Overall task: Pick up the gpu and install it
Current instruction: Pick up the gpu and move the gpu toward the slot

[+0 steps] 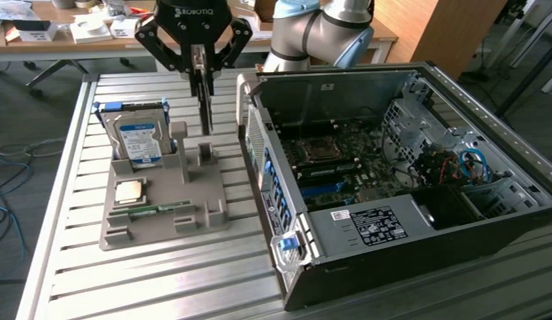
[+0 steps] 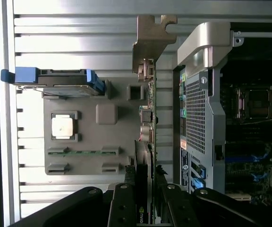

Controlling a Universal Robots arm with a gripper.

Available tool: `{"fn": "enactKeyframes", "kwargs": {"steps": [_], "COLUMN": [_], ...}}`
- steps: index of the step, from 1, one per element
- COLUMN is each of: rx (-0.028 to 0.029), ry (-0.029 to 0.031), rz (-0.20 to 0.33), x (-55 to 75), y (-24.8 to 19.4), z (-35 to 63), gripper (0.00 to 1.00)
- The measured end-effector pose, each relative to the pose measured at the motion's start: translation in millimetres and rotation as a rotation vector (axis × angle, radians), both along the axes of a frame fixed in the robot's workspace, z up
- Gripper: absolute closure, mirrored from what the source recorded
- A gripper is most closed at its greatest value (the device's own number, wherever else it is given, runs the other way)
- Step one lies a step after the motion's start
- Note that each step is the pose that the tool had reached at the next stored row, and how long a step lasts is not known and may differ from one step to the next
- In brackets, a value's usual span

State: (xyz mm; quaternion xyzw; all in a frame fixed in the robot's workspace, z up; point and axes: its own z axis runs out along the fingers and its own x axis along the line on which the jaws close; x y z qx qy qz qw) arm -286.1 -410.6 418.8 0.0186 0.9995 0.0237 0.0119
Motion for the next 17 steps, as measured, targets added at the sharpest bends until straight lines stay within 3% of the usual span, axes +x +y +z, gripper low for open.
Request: {"fn": "enactKeyframes", "kwargs": {"steps": [7,17], "rx": [0.0000,-0.0001], "ry": [0.0000,0.0002], "rz": [0.000,0.000], "x": [0.0,2.3], "y": [0.0,0.0], "z": [9.4,10.1], "gripper": [0.73,0.73]}}
